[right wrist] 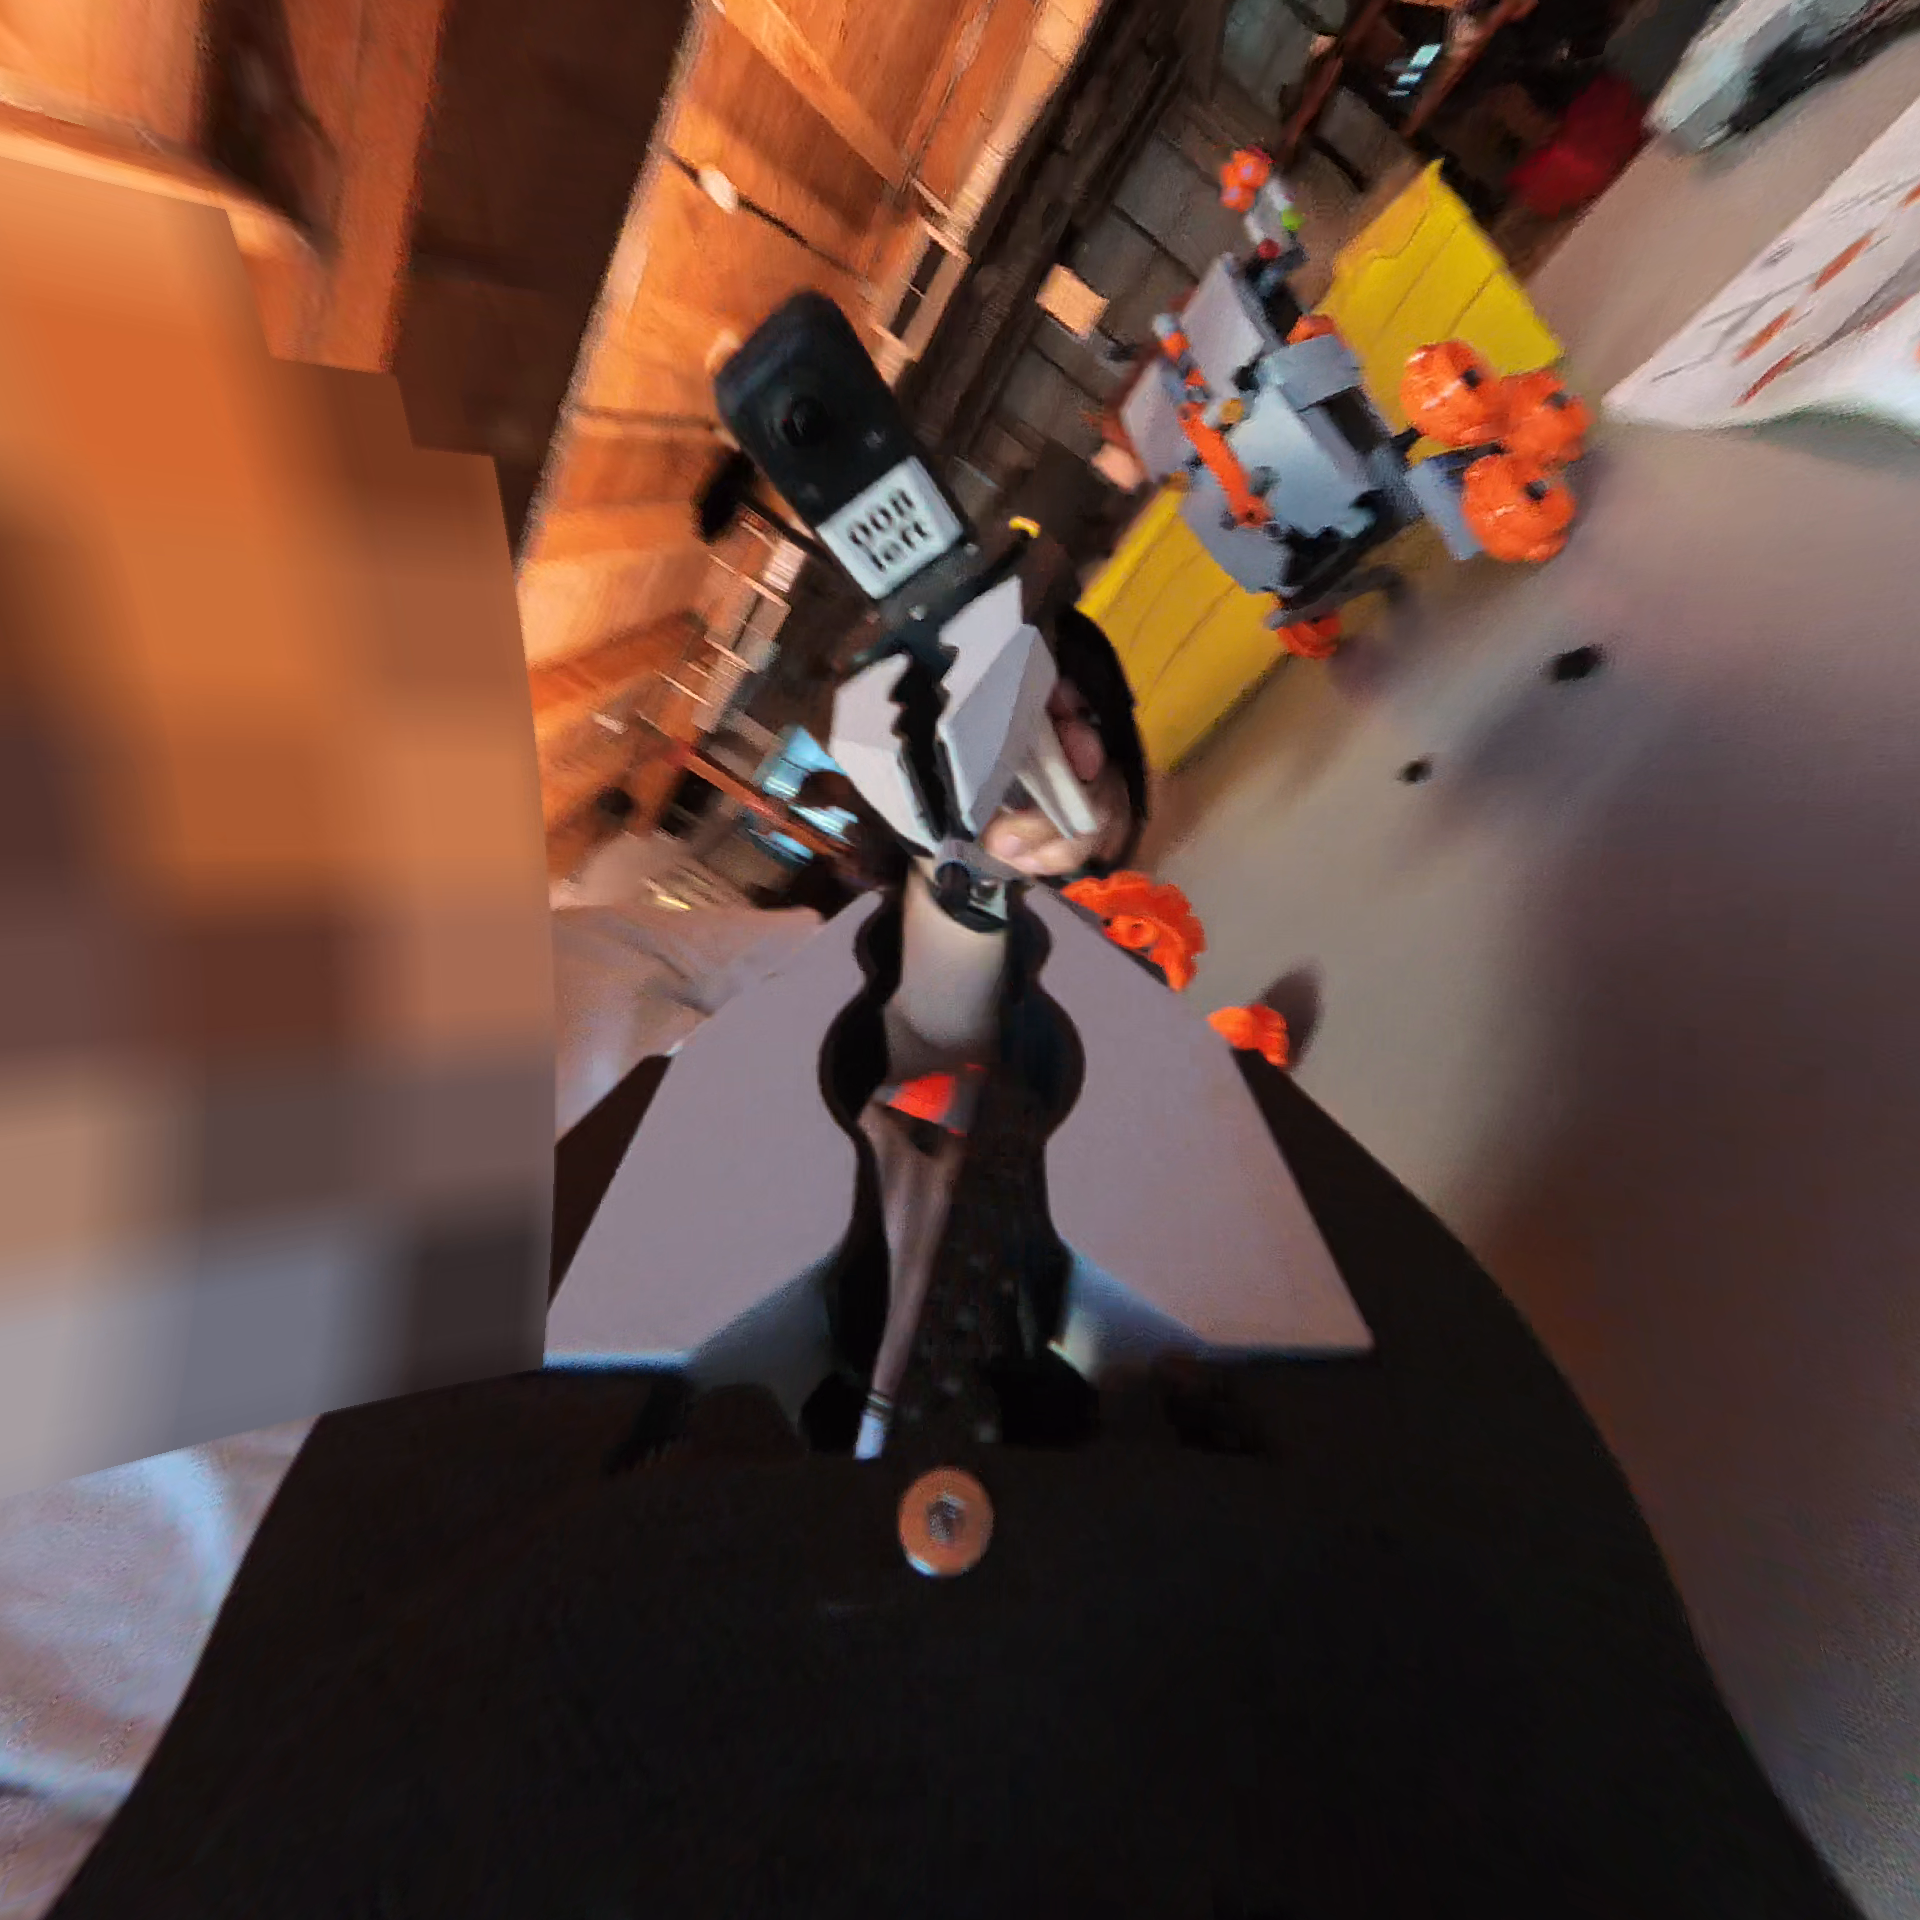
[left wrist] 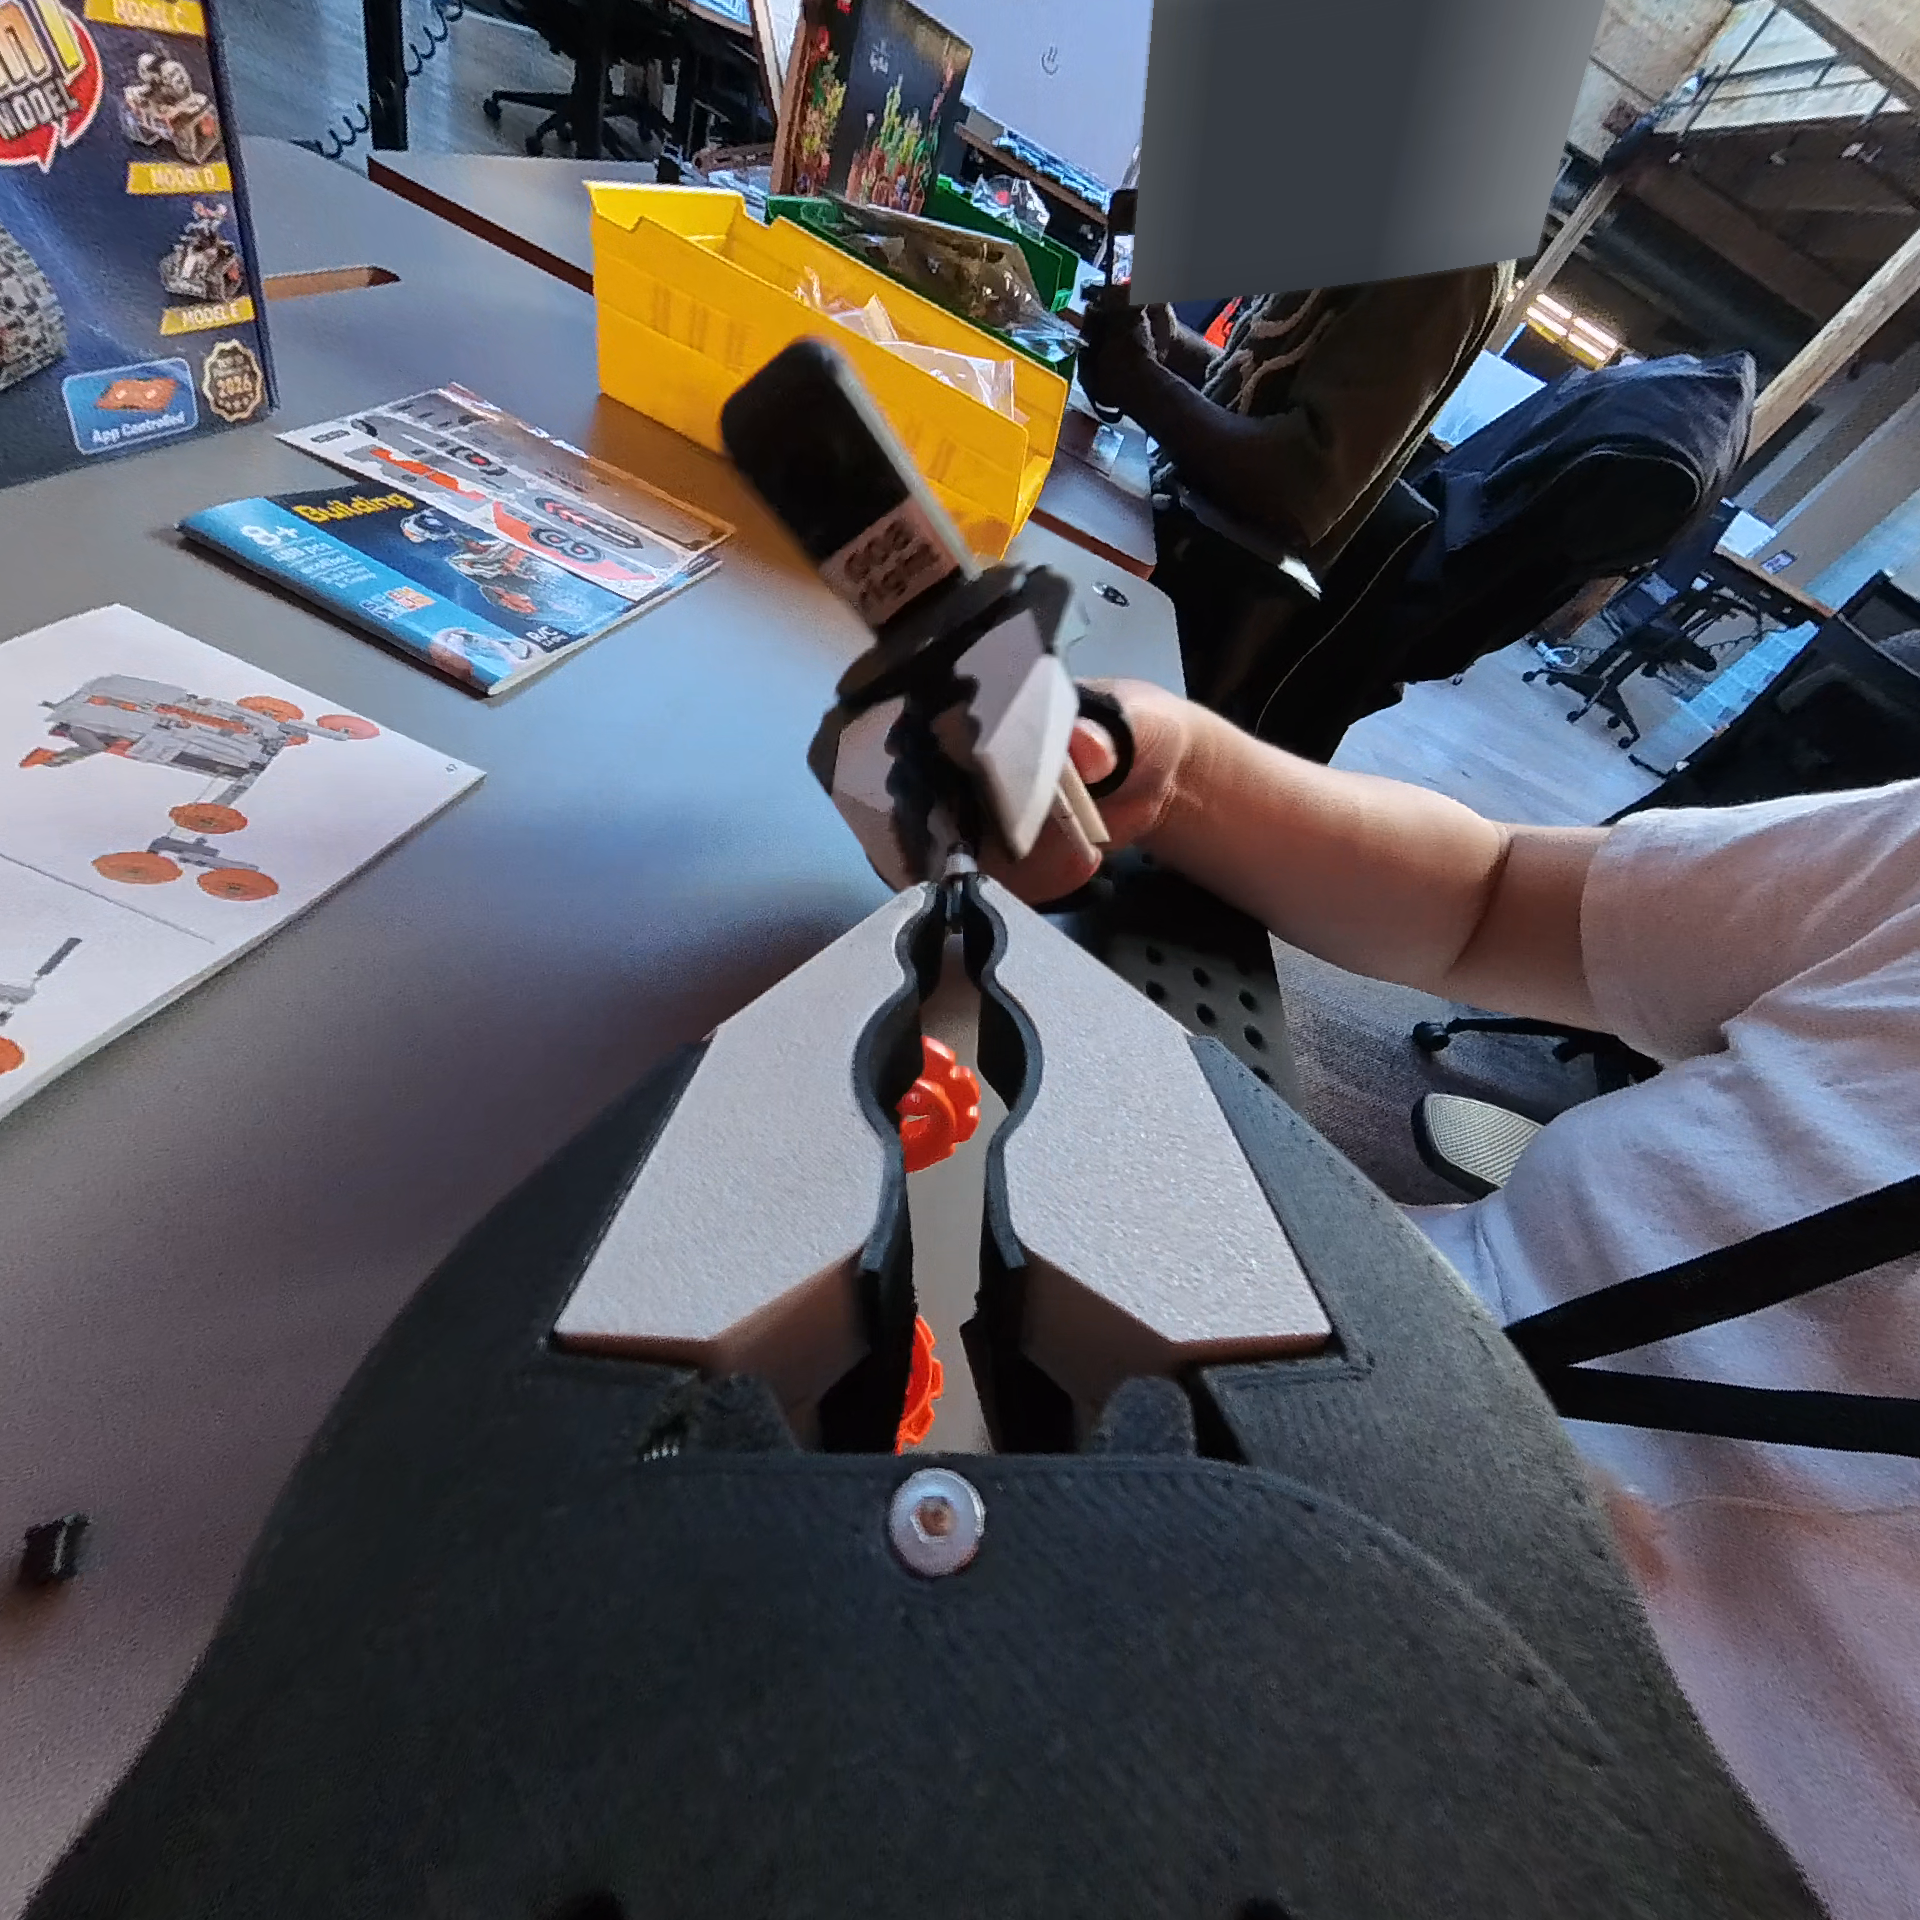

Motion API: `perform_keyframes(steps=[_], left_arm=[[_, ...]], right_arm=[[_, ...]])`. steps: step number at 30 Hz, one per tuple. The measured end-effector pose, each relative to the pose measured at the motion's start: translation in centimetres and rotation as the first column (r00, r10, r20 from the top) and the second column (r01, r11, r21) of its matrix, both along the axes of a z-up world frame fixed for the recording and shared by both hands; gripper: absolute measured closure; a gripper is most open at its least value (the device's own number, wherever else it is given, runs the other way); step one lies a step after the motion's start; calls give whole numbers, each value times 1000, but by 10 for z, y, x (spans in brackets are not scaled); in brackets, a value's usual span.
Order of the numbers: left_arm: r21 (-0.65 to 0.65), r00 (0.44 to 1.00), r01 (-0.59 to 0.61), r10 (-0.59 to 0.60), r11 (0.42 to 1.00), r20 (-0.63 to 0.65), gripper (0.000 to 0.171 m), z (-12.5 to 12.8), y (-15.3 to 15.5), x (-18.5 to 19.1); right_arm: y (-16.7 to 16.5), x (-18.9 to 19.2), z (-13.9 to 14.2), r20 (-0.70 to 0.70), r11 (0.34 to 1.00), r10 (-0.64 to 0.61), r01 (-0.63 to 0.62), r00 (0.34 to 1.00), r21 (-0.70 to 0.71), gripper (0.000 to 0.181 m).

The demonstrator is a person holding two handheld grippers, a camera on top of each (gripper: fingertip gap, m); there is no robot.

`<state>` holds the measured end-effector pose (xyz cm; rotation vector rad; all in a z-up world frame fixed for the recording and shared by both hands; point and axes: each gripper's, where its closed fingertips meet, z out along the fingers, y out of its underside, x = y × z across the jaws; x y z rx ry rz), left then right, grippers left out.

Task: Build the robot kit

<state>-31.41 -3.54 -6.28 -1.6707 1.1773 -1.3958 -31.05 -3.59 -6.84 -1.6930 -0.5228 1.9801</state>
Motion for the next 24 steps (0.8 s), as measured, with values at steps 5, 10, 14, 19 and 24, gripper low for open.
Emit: perform_keyframes(steps=[5, 10, 14, 19, 24], left_arm=[[4, 999, -9, 9, 1000, -53, 171, -10, 1, -8], [-9, 998, 17, -17, 1000, -57, 171, -12, -6, -5], [-8, 998, 31, -32, 999, -59, 171, -12, -9, -3], [4, 997, 40, -40, 999, -69, 171, -11, -11, -1], [-39, 998, 47, -48, 998, -27, 171, -7, -11, -3]], right_arm=[[7, 6, -5, 253, 894, -229, 101, 940, 437, 140], [-5, -13, -7, 343, 678, -328, -33, 880, 734, 140], [-8, -22, -19, 423, 660, -317, -123, 849, 741, 166], [-7, -15, -21, 442, 673, -311, -134, 841, 727, 174], [-9, -6, -18, 414, 702, -290, -102, 863, 705, 174]])
